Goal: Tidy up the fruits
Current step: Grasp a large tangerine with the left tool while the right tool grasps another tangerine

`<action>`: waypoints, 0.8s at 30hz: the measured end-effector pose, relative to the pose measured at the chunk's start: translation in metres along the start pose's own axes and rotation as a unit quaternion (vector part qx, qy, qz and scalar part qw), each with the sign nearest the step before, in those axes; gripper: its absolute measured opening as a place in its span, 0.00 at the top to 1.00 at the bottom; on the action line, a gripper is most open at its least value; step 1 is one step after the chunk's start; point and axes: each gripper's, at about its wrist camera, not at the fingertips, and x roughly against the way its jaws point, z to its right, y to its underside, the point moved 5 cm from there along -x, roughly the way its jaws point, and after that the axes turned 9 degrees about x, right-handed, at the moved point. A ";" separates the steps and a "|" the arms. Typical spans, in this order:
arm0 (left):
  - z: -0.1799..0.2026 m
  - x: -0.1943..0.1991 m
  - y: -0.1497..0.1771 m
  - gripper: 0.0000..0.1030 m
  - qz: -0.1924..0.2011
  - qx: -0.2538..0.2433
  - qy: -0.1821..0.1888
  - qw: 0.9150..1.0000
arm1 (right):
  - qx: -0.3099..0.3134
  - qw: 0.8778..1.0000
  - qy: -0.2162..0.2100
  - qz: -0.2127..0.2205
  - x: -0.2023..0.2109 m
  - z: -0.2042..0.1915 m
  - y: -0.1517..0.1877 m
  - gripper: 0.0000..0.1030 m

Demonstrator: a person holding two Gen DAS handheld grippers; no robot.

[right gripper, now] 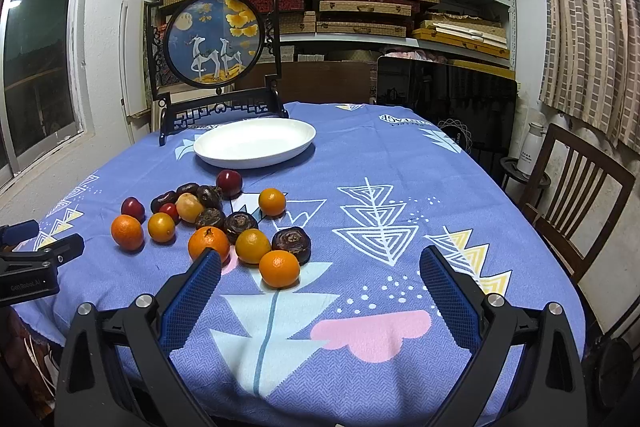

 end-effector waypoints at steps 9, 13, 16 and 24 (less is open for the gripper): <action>-0.003 -0.005 0.002 0.04 -0.004 0.001 -0.006 1.000 | -0.005 0.997 -0.049 -0.058 -0.026 -0.001 0.017 0.03; -0.006 -0.014 0.004 0.04 -0.014 0.002 -0.013 1.000 | -0.009 0.988 -0.087 -0.124 -0.056 -0.006 0.041 0.05; -0.006 -0.021 0.004 0.04 -0.019 0.000 -0.015 1.000 | 0.022 0.988 -0.088 -0.125 -0.065 -0.019 0.039 0.12; -0.012 -0.043 0.006 0.04 -0.039 0.002 -0.027 0.999 | 0.019 0.987 -0.092 -0.131 -0.100 -0.025 0.022 0.36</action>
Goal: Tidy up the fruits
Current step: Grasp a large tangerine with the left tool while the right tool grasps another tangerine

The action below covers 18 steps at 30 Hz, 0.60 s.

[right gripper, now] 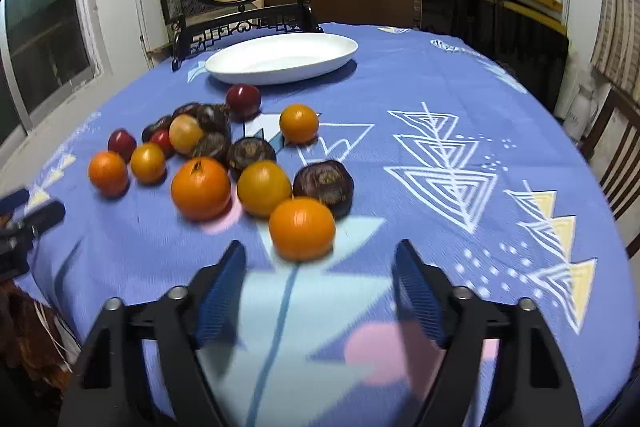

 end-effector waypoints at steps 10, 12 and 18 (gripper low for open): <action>0.000 -0.026 -0.011 0.04 -0.013 -0.001 -0.011 1.000 | -0.012 0.998 -0.059 0.027 -0.009 -0.002 -0.003 0.64; 0.003 -0.028 -0.012 0.04 -0.010 -0.007 -0.013 1.000 | -0.016 0.996 -0.070 0.044 -0.004 0.000 -0.002 0.64; 0.024 -0.047 -0.015 0.04 -0.022 -0.049 -0.001 0.999 | -0.026 0.996 -0.074 0.049 -0.005 0.006 0.000 0.64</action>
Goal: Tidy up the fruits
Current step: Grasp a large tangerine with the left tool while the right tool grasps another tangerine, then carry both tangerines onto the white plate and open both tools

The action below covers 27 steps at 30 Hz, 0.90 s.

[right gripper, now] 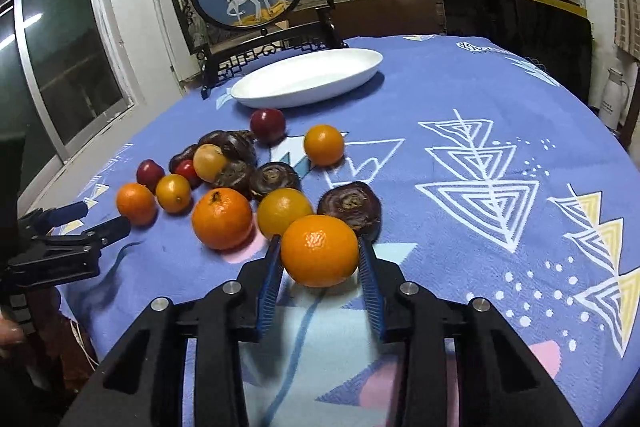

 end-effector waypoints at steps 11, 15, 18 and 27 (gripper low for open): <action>0.008 -0.015 -0.002 0.45 -0.002 -0.009 0.045 0.999 | 0.005 1.000 0.004 -0.005 -0.003 0.000 0.002 0.64; 0.006 -0.020 0.000 0.57 -0.006 0.008 0.085 0.996 | 0.006 1.000 0.005 -0.003 -0.001 -0.001 0.002 0.64; 0.003 -0.008 -0.003 0.58 0.018 0.013 0.093 0.995 | 0.008 1.000 0.006 -0.002 -0.001 -0.002 0.001 0.64; 0.005 0.011 -0.011 0.58 0.020 0.012 0.119 0.993 | 0.005 0.999 -0.037 -0.010 0.015 -0.008 -0.020 0.64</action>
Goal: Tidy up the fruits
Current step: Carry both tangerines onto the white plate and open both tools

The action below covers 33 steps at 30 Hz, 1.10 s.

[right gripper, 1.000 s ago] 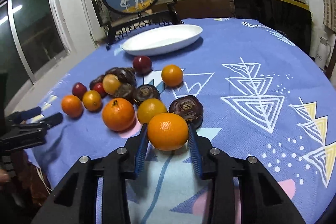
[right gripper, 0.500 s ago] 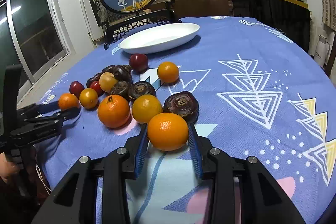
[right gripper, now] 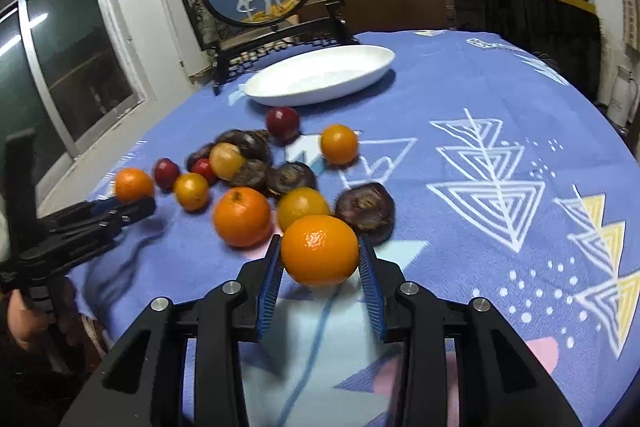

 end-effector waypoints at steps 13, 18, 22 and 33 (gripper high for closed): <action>0.048 -0.093 -0.139 0.58 -0.048 -0.022 0.065 0.996 | -0.025 0.999 -0.024 -0.025 -0.095 0.047 -0.149 0.64; 0.046 -0.158 -0.167 0.58 -0.093 -0.003 0.052 0.994 | -0.049 0.997 -0.034 -0.043 -0.154 0.063 -0.174 0.63; 0.044 -0.176 -0.169 0.44 -0.101 0.001 0.049 0.994 | -0.064 0.996 -0.030 -0.046 -0.168 0.069 -0.179 0.45; 0.028 -0.065 -0.106 0.19 -0.036 -0.046 0.044 0.997 | -0.041 0.999 -0.019 0.001 -0.076 0.054 -0.122 0.39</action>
